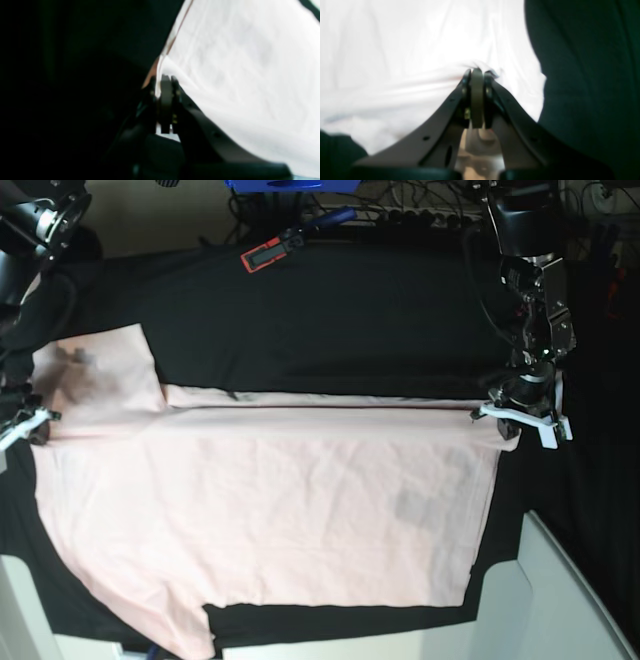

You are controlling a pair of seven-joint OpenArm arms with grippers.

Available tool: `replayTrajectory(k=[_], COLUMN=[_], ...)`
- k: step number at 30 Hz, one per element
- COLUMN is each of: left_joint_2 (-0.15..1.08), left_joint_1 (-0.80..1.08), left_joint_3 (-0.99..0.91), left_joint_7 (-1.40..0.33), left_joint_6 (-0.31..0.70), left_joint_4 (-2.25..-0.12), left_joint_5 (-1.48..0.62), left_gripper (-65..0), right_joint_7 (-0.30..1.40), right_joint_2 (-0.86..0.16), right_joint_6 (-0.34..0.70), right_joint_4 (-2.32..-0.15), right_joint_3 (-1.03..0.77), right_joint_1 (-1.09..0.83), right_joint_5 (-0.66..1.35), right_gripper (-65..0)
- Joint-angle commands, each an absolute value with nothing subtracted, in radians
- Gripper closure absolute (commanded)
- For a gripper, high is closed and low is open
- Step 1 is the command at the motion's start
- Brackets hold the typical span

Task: Fold the T-shirt properly
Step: 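Lift both shoulder corners and pull them toward the hem, folding the shirt, then release the fabric and raise both grippers away from the shirt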

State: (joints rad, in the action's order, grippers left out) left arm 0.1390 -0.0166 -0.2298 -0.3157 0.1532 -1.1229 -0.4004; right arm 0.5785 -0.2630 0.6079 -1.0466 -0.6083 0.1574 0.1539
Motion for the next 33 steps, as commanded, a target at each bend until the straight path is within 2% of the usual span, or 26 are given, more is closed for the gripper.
replayTrajectory(k=[1,19,22,23,25,26,28,30,33], left_joint_2=[0.147,0.142,0.142,0.142,0.143,0.147,0.151,0.173,0.185], left_joint_1=[-0.039,-0.163,-0.163,-0.163,-0.163,-0.163,-0.165,-0.165,-0.156], left_joint_3=[-0.234,-0.242,-0.242,-0.242,-0.242,-0.243,-0.245,-0.245,-0.245], left_joint_7=[-0.288,-0.283,-0.283,-0.283,-0.283,-0.283,-0.283,-0.283,-0.283], left_joint_6=[0.148,0.148,0.148,0.148,0.148,0.148,0.148,0.148,0.148], left_joint_4=[-1.129,-1.006,-1.006,-1.006,-1.006,-1.006,-1.017,-1.032,-1.072], left_joint_5=[-0.389,-0.374,-0.374,-0.375,-0.378,-0.38,-0.381,-0.381,-0.381], left_gripper=[0.0,0.0,0.0,-1.3,-8.1,-14.4,-26.2,-34.9,-36.6], right_joint_7=[0.526,0.409,0.409,0.409,0.409,0.407,0.394,0.38,0.38], right_joint_2=[-0.286,-0.318,-0.318,-0.317,-0.317,-0.317,-0.318,-0.318,-0.312], right_joint_6=[0.602,0.575,0.513,0.479,0.43,0.417,0.415,0.417,0.418], right_joint_4=[-1.049,-0.846,-0.846,-0.846,-0.852,-0.854,-0.858,-0.911,-1.066], right_joint_3=[-0.593,-0.562,-0.562,-0.562,-0.562,-0.562,-0.565,-0.572,-0.568], right_joint_1=[0.191,0.308,0.308,0.308,0.308,0.308,0.308,0.28,0.203], right_joint_5=[0.163,0.162,0.162,0.162,0.162,0.162,0.162,0.162,0.163], right_gripper=[0.0,0.0,-0.6,-2.3,-10.0,-15.5,-21.9,-23.6,-23.6])
